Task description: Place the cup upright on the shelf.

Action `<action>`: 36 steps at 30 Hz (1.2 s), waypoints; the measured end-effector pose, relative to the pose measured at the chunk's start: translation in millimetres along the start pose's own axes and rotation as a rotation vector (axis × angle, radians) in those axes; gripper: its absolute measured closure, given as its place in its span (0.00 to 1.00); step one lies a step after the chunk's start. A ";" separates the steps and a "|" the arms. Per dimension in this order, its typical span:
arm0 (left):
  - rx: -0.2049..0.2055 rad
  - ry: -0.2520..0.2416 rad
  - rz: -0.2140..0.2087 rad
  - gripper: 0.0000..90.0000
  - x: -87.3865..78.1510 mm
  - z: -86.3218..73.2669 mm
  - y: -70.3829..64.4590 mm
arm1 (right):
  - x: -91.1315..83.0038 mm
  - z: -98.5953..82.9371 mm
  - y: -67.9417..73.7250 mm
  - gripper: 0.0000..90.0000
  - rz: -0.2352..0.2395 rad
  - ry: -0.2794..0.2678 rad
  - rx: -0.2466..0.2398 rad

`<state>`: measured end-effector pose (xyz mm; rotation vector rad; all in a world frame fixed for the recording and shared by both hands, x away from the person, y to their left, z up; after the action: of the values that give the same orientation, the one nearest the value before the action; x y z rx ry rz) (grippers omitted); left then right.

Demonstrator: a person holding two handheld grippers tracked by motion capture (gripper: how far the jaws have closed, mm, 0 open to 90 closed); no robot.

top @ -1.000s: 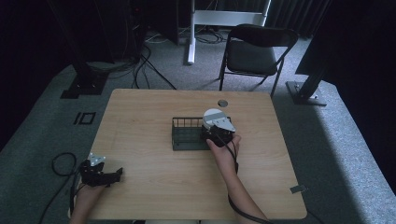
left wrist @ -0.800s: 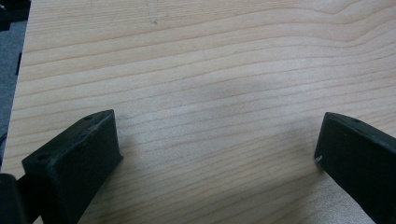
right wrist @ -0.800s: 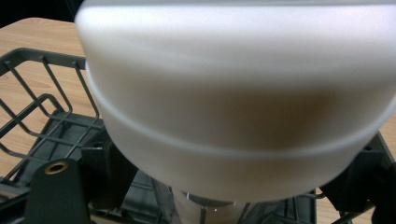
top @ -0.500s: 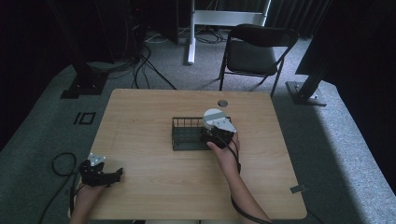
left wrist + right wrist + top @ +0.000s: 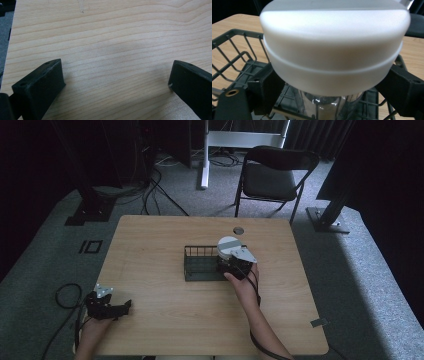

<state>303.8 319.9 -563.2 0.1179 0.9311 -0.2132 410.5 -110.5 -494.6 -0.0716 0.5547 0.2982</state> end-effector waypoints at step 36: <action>0.000 0.000 0.000 0.00 0.0 0.0 0.0 | -32.4 -7.7 1.4 0.13 0.035 -0.046 -0.030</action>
<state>303.8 319.9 -563.1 0.1181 0.9313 -0.2132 380.0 -118.7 -483.9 -0.0840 0.5061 0.3418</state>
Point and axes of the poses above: each handheld gripper's, and its own axes: x roughly forward along the jaws, z roughly out of its top, y roughly to its left, the point moved 2 cm from there along x, roughly forward along the jaws, and after that the axes turned 7 degrees about y, right-handed, at the moved point
